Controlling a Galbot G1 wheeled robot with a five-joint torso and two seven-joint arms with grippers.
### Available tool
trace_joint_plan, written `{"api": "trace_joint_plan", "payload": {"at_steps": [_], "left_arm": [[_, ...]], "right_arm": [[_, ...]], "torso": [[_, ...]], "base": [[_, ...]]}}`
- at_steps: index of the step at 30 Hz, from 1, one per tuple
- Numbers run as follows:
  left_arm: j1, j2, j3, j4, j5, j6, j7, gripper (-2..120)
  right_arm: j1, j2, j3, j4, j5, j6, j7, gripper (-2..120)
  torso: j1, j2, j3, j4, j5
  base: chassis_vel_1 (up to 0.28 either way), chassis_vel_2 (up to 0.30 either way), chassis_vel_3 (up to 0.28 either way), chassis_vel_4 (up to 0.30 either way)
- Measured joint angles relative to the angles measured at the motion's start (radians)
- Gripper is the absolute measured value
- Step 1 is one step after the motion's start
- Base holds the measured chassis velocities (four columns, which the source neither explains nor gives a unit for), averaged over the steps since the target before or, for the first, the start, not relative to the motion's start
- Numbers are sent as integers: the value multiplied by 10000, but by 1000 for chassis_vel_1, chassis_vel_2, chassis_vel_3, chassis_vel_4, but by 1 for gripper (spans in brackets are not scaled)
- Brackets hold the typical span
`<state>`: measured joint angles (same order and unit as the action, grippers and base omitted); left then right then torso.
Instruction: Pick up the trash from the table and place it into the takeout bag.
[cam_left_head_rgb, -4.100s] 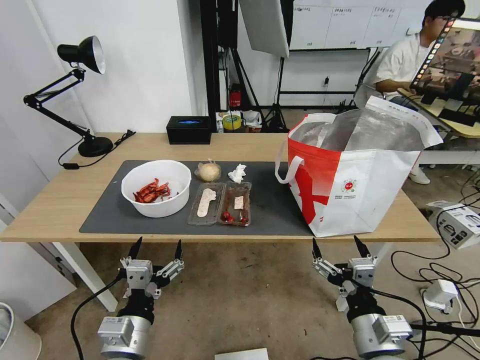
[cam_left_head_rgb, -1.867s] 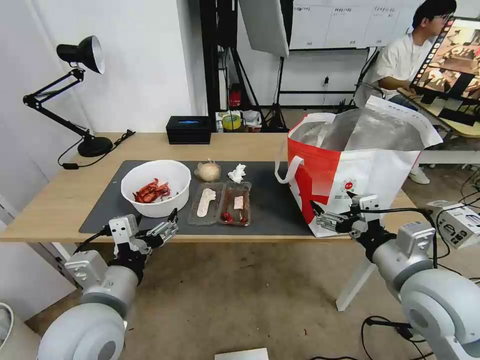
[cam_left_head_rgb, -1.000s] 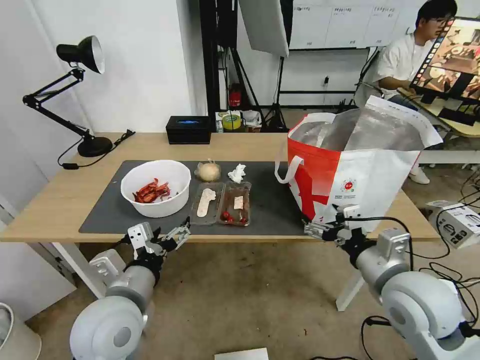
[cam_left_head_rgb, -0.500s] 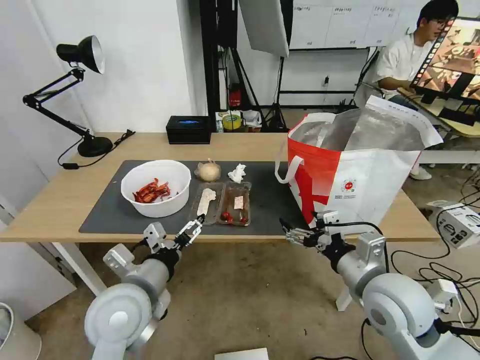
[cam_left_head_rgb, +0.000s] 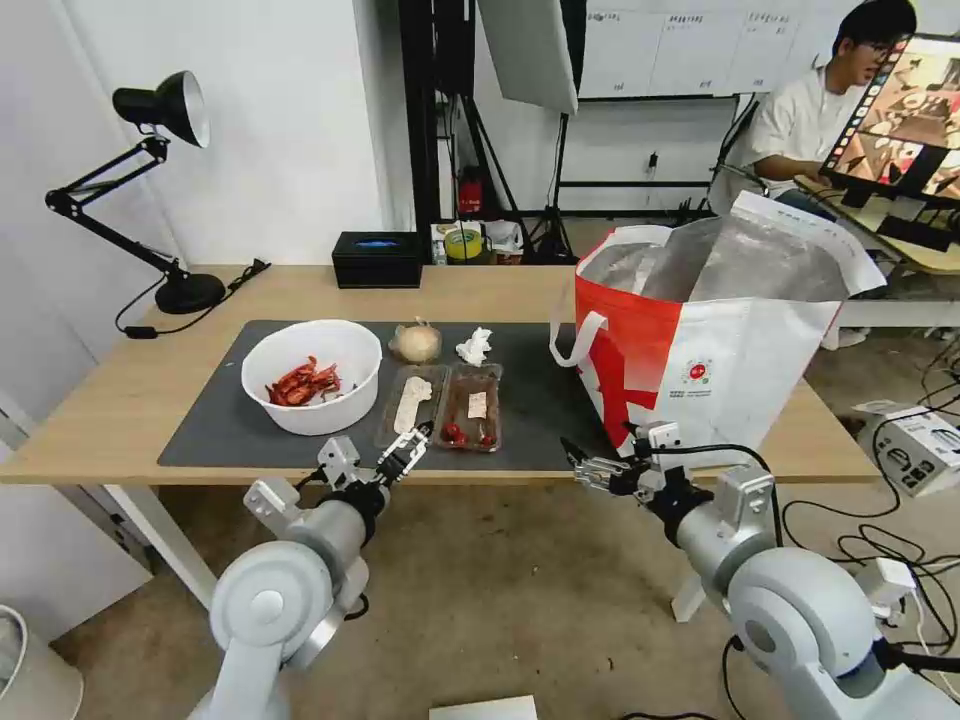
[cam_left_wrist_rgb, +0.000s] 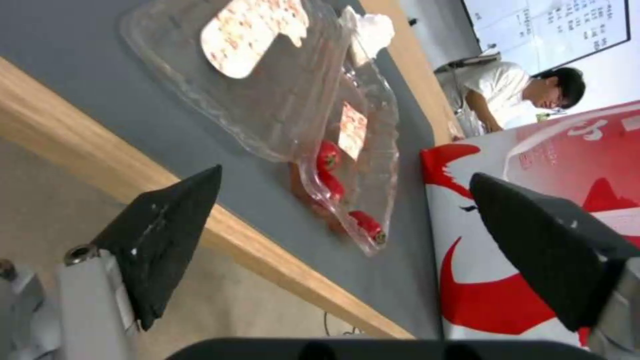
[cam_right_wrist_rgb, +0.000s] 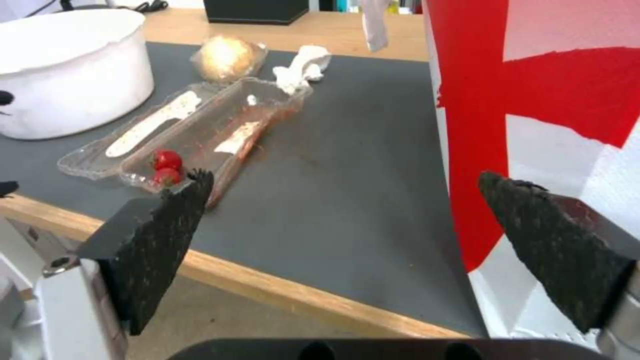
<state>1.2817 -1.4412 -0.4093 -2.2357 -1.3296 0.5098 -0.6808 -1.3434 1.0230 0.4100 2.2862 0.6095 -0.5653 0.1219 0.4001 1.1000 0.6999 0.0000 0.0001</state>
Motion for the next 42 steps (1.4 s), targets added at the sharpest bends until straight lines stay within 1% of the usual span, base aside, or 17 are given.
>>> {"api": "trace_joint_plan", "payload": {"at_steps": [6, 18, 31, 42], "left_arm": [[-283, -145, 196, 304, -8, -70, -120, 100], [-606, -308, 343, 819, 42, -179, -181, 100], [-938, -345, 365, 1346, 91, -263, -199, 100], [-1156, -366, 404, 1606, 92, -369, -316, 100]], "right_arm": [[-15, -13, 43, 2, -10, 1, 11, 100], [-54, -60, 94, 21, -10, 5, 21, 100], [-56, -93, 95, 3, -10, 10, 27, 100], [-18, -87, 50, -75, -11, 10, 34, 100]], "torso": [[0, 0, 0, 0, 0], [-1, 0, 0, 0, 0], [0, 0, 0, 0, -1], [-1, 0, 0, 0, 0]], "base": [[0, 0, 0, 0], [0, 0, 0, 0], [0, 0, 0, 0], [0, 0, 0, 0]]}}
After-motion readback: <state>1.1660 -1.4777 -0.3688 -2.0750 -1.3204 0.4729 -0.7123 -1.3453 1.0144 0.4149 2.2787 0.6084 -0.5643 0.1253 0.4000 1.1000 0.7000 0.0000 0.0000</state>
